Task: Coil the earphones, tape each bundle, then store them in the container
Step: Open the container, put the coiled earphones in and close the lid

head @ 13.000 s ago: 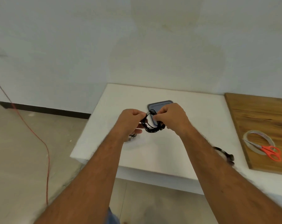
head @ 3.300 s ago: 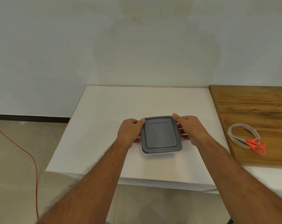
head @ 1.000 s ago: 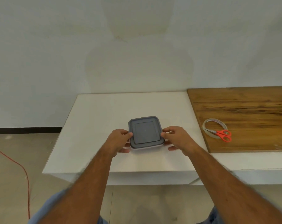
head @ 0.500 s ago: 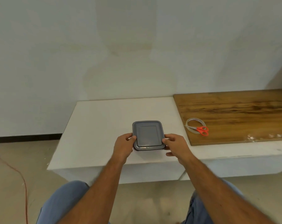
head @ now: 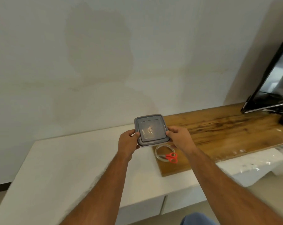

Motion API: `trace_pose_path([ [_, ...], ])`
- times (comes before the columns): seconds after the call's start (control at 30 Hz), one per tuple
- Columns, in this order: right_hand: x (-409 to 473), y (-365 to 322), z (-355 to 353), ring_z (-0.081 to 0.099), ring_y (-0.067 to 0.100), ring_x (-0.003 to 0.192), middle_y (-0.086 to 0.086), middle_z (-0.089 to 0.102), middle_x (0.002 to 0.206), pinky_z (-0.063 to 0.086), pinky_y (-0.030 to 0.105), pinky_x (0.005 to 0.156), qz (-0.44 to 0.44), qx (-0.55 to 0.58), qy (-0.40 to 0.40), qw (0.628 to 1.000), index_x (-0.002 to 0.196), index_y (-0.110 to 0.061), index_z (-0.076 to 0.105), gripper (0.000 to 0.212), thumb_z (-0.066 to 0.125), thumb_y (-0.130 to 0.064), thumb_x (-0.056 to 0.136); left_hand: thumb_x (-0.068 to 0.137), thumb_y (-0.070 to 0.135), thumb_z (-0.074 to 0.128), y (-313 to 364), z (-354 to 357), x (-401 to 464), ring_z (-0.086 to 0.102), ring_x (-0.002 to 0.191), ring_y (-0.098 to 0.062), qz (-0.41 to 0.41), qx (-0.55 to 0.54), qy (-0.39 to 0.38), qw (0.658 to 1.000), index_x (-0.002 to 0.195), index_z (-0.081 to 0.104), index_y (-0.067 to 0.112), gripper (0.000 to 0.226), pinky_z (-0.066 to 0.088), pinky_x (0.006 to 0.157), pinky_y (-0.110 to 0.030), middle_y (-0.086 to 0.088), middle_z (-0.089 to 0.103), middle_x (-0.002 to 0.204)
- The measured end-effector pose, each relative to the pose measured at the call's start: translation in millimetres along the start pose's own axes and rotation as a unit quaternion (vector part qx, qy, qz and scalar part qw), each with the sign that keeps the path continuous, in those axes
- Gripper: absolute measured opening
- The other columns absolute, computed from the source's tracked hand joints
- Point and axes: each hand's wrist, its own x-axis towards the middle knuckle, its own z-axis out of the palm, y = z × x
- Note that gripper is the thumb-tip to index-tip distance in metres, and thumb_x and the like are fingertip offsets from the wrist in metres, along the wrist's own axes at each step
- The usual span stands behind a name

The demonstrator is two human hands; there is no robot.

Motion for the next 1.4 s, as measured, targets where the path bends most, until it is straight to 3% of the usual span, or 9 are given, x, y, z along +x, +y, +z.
trace_pose_path([
  [0.23, 81, 13, -15, 0.061, 0.020, 0.066, 0.002, 0.068, 0.080, 0.054, 0.033, 0.056, 0.017, -0.024, 0.058, 0.998, 0.109, -0.019, 0.071, 0.019, 0.058, -0.017, 0.095, 0.097, 0.013, 0.055, 9, 54, 68, 0.067, 0.090, -0.024, -0.013, 0.003, -0.008, 1.000, 0.117, 0.065, 0.009, 0.023, 0.055, 0.062, -0.027, -0.010, 0.069, 0.104],
  [0.43, 128, 38, -10, 0.066, 0.020, 0.088, 0.001, 0.069, 0.097, 0.060, 0.043, 0.079, 0.039, -0.047, 0.068, 0.996, 0.115, -0.016, 0.070, 0.023, 0.057, -0.019, 0.096, 0.098, 0.012, 0.054, -8, 82, 114, 0.068, 0.088, -0.021, -0.038, -0.003, -0.019, 0.999, 0.113, 0.067, 0.009, 0.020, 0.058, 0.061, -0.029, -0.008, 0.069, 0.101],
  [0.67, 162, 51, -2, 0.067, 0.022, 0.097, 0.003, 0.069, 0.109, 0.058, 0.043, 0.085, 0.051, -0.077, 0.063, 0.994, 0.122, -0.015, 0.067, 0.027, 0.058, -0.019, 0.096, 0.098, 0.011, 0.054, -30, 98, 157, 0.064, 0.082, -0.017, -0.061, -0.011, -0.011, 0.998, 0.105, 0.066, 0.013, 0.014, 0.055, 0.058, -0.028, -0.006, 0.066, 0.096],
  [0.83, 173, 63, 0, 0.066, 0.022, 0.088, 0.005, 0.069, 0.100, 0.060, 0.041, 0.078, 0.065, -0.140, 0.042, 0.987, 0.118, -0.017, 0.069, 0.026, 0.055, -0.024, 0.097, 0.098, 0.014, 0.055, -45, 104, 174, 0.063, 0.077, -0.017, -0.079, 0.016, -0.011, 0.997, 0.110, 0.066, 0.008, 0.017, 0.057, 0.060, -0.032, -0.008, 0.065, 0.093],
  [1.03, 175, 69, 4, 0.068, 0.022, 0.089, 0.004, 0.067, 0.097, 0.062, 0.040, 0.069, 0.098, -0.106, 0.050, 0.988, 0.119, -0.018, 0.068, 0.026, 0.055, -0.026, 0.098, 0.097, 0.018, 0.058, -51, 108, 180, 0.062, 0.076, -0.018, -0.076, 0.031, 0.006, 0.997, 0.116, 0.064, 0.010, 0.021, 0.058, 0.060, -0.035, -0.008, 0.064, 0.096],
  [1.13, 173, 65, 3, 0.067, 0.024, 0.092, 0.006, 0.065, 0.098, 0.062, 0.040, 0.071, 0.105, -0.096, 0.043, 0.989, 0.116, -0.016, 0.068, 0.024, 0.054, -0.025, 0.099, 0.098, 0.023, 0.057, -53, 108, 183, 0.063, 0.081, -0.021, -0.083, 0.051, 0.010, 0.995, 0.116, 0.065, 0.009, 0.025, 0.060, 0.065, -0.038, -0.010, 0.064, 0.101],
  [1.2, 169, 60, 2, 0.063, 0.023, 0.095, 0.008, 0.064, 0.101, 0.058, 0.042, 0.083, 0.089, -0.107, 0.036, 0.990, 0.117, -0.010, 0.065, 0.027, 0.049, -0.024, 0.101, 0.099, 0.033, 0.052, -53, 107, 178, 0.063, 0.090, -0.025, -0.096, 0.064, 0.022, 0.993, 0.114, 0.064, 0.008, 0.031, 0.060, 0.074, -0.041, -0.011, 0.065, 0.105],
  [1.27, 160, 53, 1, 0.058, 0.026, 0.109, 0.011, 0.061, 0.117, 0.049, 0.036, 0.096, 0.075, -0.131, 0.039, 0.988, 0.130, -0.005, 0.055, 0.036, 0.044, -0.026, 0.103, 0.099, 0.043, 0.044, -50, 108, 170, 0.063, 0.094, -0.028, -0.103, 0.080, 0.032, 0.991, 0.111, 0.063, 0.007, 0.041, 0.058, 0.083, -0.046, -0.011, 0.066, 0.105],
  [1.4, 135, 29, -7, 0.052, 0.028, 0.124, 0.015, 0.054, 0.135, 0.043, 0.034, 0.100, 0.048, -0.162, 0.035, 0.985, 0.144, -0.004, 0.036, 0.046, 0.043, -0.025, 0.104, 0.100, 0.041, 0.041, -34, 103, 145, 0.059, 0.096, -0.028, -0.053, 0.150, 0.019, 0.987, 0.113, 0.060, 0.006, 0.041, 0.054, 0.090, -0.048, -0.011, 0.063, 0.106],
])
